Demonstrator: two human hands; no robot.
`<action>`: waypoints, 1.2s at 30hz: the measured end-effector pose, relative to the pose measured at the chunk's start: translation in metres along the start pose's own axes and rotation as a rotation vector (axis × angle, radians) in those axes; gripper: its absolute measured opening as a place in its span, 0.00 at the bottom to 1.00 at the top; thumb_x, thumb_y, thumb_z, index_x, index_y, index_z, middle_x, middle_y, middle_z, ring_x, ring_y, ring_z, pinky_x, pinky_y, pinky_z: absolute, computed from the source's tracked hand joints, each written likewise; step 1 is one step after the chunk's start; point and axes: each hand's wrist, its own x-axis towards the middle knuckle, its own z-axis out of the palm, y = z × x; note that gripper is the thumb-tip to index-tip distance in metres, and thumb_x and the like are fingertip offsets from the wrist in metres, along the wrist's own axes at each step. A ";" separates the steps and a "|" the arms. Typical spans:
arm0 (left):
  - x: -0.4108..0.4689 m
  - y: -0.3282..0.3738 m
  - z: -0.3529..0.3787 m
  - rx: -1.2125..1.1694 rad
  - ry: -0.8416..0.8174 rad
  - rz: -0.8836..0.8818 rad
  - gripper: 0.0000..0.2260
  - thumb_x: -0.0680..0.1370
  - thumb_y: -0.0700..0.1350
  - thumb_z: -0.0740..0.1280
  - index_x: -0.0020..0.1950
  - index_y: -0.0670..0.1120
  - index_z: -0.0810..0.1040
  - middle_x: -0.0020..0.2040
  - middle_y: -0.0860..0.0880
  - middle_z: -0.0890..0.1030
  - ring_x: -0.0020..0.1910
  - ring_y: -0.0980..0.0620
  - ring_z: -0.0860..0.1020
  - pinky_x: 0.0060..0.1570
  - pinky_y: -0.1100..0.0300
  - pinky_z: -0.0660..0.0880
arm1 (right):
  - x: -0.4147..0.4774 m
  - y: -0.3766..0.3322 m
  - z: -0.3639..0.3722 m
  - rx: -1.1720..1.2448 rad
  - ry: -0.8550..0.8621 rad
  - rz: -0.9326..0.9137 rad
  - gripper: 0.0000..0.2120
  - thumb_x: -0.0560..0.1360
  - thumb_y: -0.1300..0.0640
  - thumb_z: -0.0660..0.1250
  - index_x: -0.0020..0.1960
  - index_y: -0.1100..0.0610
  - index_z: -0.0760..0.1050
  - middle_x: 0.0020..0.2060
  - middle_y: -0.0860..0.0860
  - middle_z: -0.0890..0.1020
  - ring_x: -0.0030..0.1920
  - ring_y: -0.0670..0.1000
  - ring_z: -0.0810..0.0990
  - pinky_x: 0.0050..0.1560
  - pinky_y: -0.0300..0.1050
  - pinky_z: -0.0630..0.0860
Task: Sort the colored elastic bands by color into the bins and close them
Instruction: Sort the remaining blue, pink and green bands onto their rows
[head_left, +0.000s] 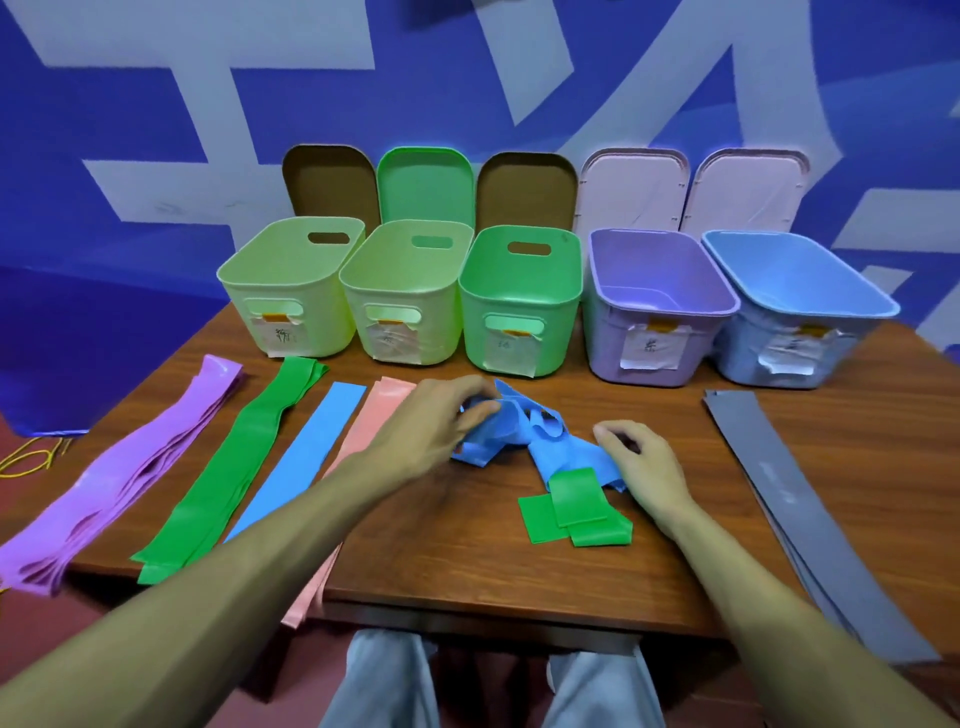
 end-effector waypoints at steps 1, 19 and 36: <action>0.001 0.006 -0.005 0.026 -0.004 0.023 0.06 0.79 0.46 0.64 0.52 0.47 0.78 0.44 0.50 0.81 0.34 0.58 0.75 0.36 0.69 0.69 | 0.000 -0.003 -0.002 0.008 -0.018 0.017 0.03 0.76 0.52 0.66 0.47 0.47 0.79 0.47 0.45 0.81 0.51 0.47 0.77 0.53 0.40 0.68; 0.041 0.096 -0.107 -0.269 0.172 0.088 0.18 0.67 0.41 0.77 0.51 0.47 0.72 0.37 0.47 0.79 0.29 0.59 0.71 0.29 0.71 0.67 | -0.009 -0.219 -0.055 0.205 -0.213 -0.502 0.05 0.77 0.60 0.65 0.48 0.59 0.80 0.38 0.48 0.80 0.35 0.37 0.75 0.41 0.29 0.72; -0.004 0.069 -0.078 -0.765 -0.017 -0.047 0.13 0.76 0.39 0.69 0.59 0.46 0.75 0.52 0.52 0.82 0.49 0.58 0.80 0.47 0.67 0.76 | -0.029 -0.291 -0.045 0.450 -0.115 -0.436 0.04 0.76 0.60 0.67 0.45 0.60 0.80 0.35 0.52 0.79 0.33 0.47 0.75 0.38 0.44 0.77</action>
